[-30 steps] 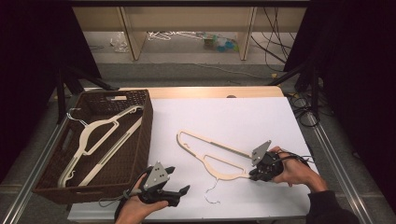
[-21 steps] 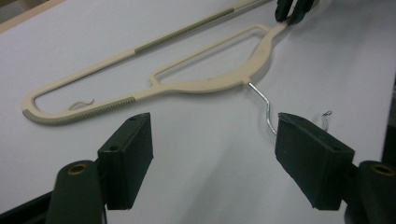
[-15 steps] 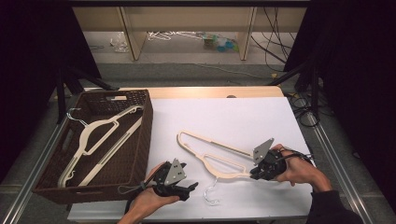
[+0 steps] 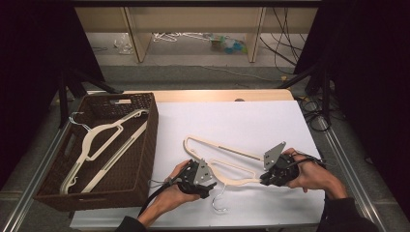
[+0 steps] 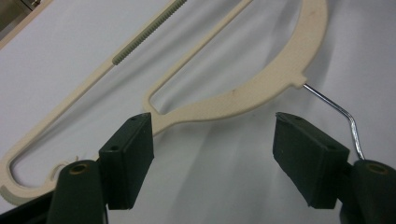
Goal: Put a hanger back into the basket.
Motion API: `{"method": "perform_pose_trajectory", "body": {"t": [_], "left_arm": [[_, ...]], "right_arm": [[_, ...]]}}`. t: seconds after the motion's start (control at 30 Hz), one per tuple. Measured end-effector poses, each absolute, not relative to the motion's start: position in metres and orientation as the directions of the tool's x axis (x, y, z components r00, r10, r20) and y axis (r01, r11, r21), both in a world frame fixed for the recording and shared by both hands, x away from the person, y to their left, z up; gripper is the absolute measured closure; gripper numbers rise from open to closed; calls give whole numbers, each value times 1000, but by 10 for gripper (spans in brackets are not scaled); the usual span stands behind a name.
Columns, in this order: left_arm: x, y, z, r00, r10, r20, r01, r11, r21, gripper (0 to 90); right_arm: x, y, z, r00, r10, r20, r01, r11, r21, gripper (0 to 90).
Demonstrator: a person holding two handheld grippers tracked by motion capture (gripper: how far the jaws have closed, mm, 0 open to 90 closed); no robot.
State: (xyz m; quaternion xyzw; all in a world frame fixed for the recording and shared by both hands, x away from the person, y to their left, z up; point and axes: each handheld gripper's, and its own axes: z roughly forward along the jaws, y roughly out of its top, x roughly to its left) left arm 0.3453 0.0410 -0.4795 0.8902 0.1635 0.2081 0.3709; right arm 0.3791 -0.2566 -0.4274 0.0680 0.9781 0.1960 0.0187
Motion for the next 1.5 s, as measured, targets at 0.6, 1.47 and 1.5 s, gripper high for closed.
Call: {"method": "perform_pose_trajectory", "body": {"t": [0.6, 1.47, 1.5], "left_arm": [[358, 19, -488, 855, 331, 400, -3, -768, 641, 340], [350, 12, -448, 775, 21, 632, -405, -750, 523, 789], [350, 12, -448, 775, 21, 632, -405, -750, 523, 799]], "right_arm": [[380, -256, -424, -991, 136, -17, 119, 914, 389, 792], [382, -273, -416, -977, 213, -11, 182, 859, 478, 643], [382, -273, -416, -977, 213, -11, 182, 859, 478, 643]]}}
